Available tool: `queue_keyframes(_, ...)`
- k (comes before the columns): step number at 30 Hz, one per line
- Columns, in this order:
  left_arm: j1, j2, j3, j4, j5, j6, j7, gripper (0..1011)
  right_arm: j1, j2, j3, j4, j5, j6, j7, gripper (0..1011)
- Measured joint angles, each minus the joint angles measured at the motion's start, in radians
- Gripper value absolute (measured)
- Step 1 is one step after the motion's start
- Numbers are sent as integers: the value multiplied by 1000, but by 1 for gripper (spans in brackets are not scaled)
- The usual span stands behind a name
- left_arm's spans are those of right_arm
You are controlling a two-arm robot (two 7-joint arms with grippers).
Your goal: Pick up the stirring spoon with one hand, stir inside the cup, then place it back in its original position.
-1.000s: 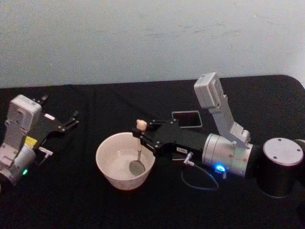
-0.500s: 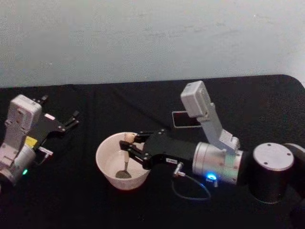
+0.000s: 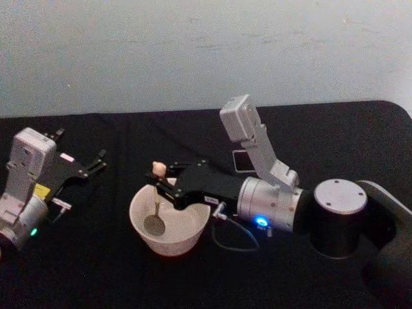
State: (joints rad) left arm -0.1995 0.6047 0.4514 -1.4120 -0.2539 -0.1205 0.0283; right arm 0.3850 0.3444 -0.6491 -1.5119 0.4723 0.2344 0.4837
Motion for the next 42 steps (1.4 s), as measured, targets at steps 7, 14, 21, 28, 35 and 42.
queue_keyframes(7, 0, 0, 0, 0, 0, 0, 0, 1001, 30, -37, 4, 55, -21, -3, -28, 207)
queue_keyframes(14, 0, 0, 0, 0, 0, 0, 0, 1001, 45, -56, 21, 103, -40, -10, -45, 208)
queue_keyframes(21, 0, 0, 0, 0, 0, 0, 0, 1001, 43, -52, 44, 113, -49, -11, -49, 207)
queue_keyframes(28, 0, 0, 0, 0, 0, 0, 0, 1001, 22, -24, 65, 85, -50, -12, -37, 208)
queue_keyframes(35, 0, 0, 0, 0, 0, 0, 0, 1001, -13, 15, 81, 28, -36, -10, -19, 207)
queue_keyframes(42, 0, 0, 0, 0, 0, 0, 0, 1001, -47, 53, 87, -32, -14, -2, -1, 207)
